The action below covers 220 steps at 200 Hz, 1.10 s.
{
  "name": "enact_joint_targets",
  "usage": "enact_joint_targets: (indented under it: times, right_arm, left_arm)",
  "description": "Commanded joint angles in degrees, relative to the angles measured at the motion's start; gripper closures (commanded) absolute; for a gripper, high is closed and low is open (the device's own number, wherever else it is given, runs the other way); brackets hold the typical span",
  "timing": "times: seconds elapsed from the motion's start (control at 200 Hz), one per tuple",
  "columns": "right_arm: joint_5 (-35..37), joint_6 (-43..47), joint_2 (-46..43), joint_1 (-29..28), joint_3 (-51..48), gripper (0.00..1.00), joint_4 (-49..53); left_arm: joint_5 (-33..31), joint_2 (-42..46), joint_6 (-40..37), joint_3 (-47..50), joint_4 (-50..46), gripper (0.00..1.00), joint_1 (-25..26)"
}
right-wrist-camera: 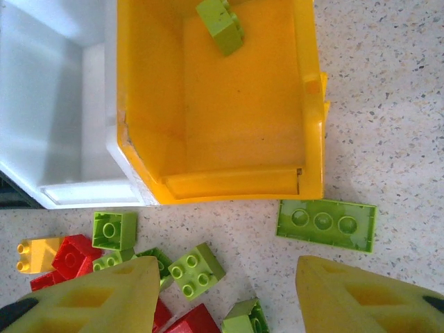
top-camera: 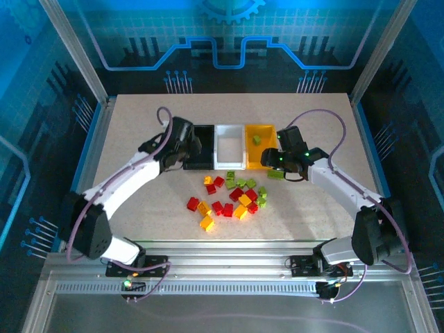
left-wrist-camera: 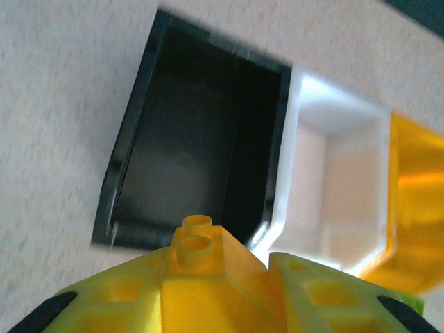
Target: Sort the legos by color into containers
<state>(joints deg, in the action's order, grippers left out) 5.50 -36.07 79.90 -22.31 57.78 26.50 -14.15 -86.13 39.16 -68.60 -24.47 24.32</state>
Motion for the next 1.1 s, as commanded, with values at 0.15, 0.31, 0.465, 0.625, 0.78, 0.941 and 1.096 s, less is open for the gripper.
enact_joint_targets:
  times: [0.15, 0.31, 0.465, 0.625, 0.78, 0.941, 1.096]
  right_arm:
    - [-2.5, -0.3, -2.2, 0.8, -1.3, 0.43, 0.7]
    - [-6.9, 1.4, -2.6, 0.6, -1.9, 0.43, 0.8]
    - [-10.5, 3.8, -3.4, -0.4, -2.9, 0.42, 0.9]
    - [-11.7, 5.3, -3.7, -2.1, -3.3, 0.41, 3.5]
    - [-12.3, 6.9, -2.5, -6.1, -4.3, 0.4, 3.9]
    - [-14.4, 9.2, 1.3, -12.0, -3.2, 0.41, 2.6]
    - [-11.8, 8.3, 4.4, -16.1, -0.2, 0.41, 2.5]
  left_arm:
    - [-2.0, -18.3, -4.0, -14.7, -3.5, 0.72, -3.4]
    - [-1.4, -23.3, -4.2, -18.6, -4.8, 0.58, -4.2]
    - [1.0, -23.3, -3.7, -20.5, -5.5, 0.36, -4.1]
    - [2.9, -16.0, -3.6, -17.2, -3.4, 0.15, -2.4]
    - [5.7, -4.6, -4.0, -8.9, 0.2, 0.01, 0.6]
    - [9.4, 7.5, -2.5, 3.6, 2.2, 0.01, 2.6]
    - [8.2, 17.0, 0.1, 15.2, -3.1, 0.01, 3.1]
